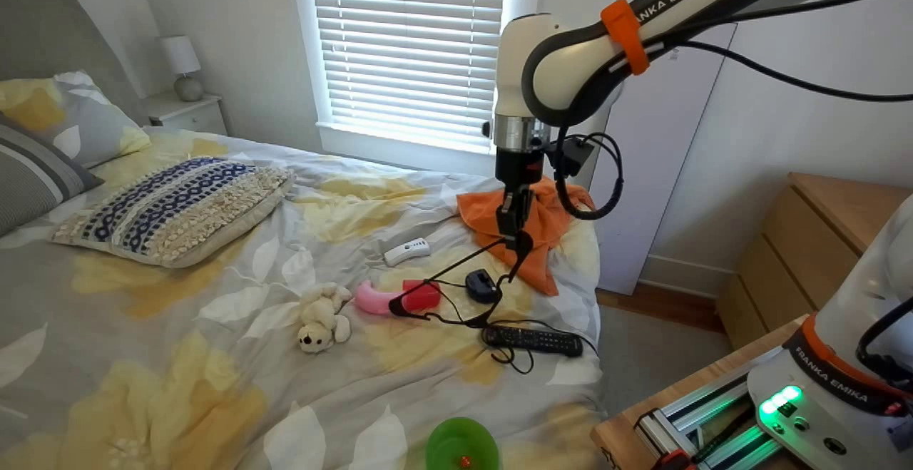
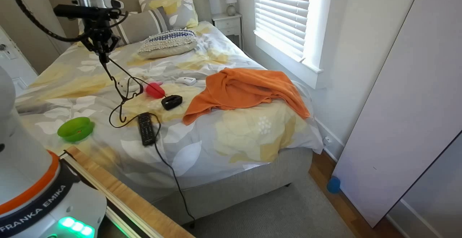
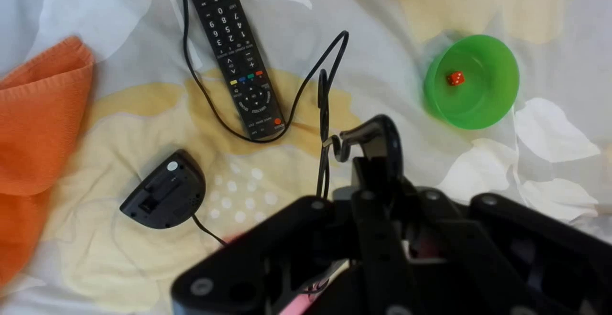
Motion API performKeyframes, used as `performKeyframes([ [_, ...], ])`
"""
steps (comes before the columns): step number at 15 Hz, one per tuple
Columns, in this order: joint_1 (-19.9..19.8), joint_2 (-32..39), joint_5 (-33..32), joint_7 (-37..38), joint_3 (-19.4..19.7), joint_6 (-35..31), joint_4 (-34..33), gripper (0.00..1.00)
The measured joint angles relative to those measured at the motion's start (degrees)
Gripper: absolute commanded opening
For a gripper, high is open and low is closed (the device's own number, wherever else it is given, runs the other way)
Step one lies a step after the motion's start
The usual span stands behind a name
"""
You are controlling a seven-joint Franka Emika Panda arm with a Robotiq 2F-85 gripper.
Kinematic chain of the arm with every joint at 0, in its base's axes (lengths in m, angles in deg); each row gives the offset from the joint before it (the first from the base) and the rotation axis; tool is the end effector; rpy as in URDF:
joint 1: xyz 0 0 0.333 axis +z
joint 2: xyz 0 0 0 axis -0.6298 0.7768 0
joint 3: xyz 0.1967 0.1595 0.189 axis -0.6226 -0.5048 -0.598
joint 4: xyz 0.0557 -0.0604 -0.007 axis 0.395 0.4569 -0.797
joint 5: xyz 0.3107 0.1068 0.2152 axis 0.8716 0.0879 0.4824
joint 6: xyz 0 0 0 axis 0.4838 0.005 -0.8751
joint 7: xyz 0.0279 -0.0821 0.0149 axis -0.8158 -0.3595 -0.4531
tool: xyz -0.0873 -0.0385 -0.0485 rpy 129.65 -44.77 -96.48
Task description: Unravel the clothes hanger from the cord
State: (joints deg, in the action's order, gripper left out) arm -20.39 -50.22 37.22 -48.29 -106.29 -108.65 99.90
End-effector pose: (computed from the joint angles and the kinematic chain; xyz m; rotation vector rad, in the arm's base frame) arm 0.3839 0.3427 0.3348 -2.8152 -1.0759 0.2471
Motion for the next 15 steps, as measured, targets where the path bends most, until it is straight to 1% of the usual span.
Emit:
performKeyframes([
  [3, 0.00, -1.99, 1.75, 0.50, 0.06, 0.49, 0.00, 0.02],
  [5, 0.00, -3.13, 4.21, 0.81, 0.16, 1.61, 0.01, 0.02],
  [13, -0.02, -6.04, 15.22, 1.80, 1.62, 9.39, 0.02, 0.02],
  [15, -0.05, -6.52, 16.98, 2.73, 2.09, 11.20, 0.03, 0.02],
])
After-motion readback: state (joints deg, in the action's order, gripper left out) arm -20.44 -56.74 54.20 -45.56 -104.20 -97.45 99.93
